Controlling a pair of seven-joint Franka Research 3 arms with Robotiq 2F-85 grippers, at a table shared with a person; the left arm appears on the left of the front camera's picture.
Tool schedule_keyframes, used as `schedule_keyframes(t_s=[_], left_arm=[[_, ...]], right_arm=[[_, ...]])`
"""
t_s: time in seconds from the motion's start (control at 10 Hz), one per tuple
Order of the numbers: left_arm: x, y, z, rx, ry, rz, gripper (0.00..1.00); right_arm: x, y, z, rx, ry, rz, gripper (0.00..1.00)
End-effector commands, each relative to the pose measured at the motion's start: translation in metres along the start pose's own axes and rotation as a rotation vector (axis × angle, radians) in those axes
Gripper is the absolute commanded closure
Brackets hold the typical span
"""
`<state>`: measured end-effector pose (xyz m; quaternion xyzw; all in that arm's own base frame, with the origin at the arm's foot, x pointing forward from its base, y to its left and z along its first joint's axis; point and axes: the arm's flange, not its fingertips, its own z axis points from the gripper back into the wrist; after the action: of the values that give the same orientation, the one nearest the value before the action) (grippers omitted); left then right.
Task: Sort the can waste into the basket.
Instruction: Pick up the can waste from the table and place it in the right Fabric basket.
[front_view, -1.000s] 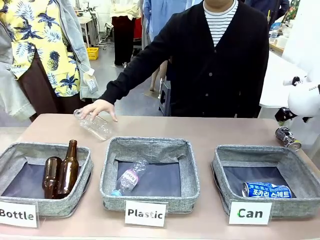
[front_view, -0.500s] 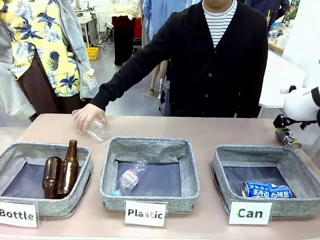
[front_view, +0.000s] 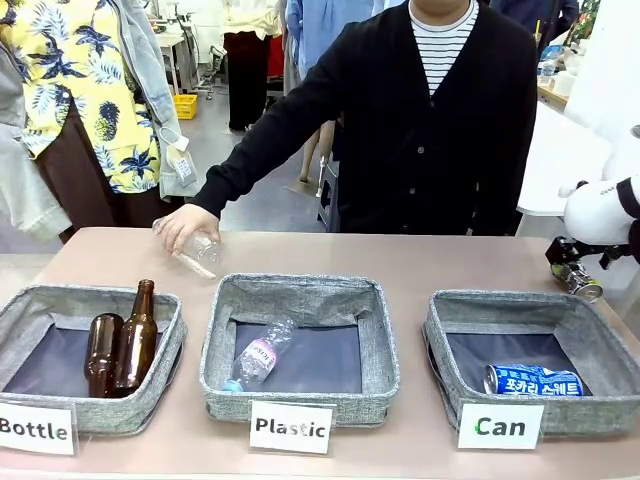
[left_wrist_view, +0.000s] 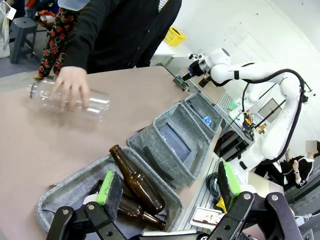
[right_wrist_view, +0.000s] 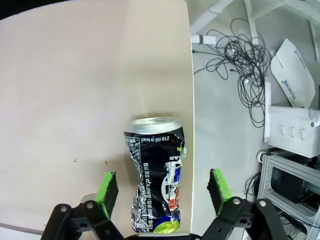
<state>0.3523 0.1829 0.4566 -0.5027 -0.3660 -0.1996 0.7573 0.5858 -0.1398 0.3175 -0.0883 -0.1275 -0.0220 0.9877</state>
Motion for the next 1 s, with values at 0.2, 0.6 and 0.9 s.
schedule_keyframes(t_s=[0.2,0.6,0.9], left_arm=[[0.0000,-0.0039,-0.0005,-0.001,0.004,0.008,0.00],[0.0000,-0.0039,-0.0005,-0.001,0.004,0.008,0.00],[0.0000,-0.0039,-0.0005,-0.001,0.004,0.008,0.00]], right_arm=[[0.0076,-0.0058,-0.0005,0.004,0.037,0.036,0.65],[0.0066,-0.0060,-0.0047,0.022,0.047,0.049,1.00],[0.0060,-0.0064,-0.0019,0.015,0.046,0.052,1.00]])
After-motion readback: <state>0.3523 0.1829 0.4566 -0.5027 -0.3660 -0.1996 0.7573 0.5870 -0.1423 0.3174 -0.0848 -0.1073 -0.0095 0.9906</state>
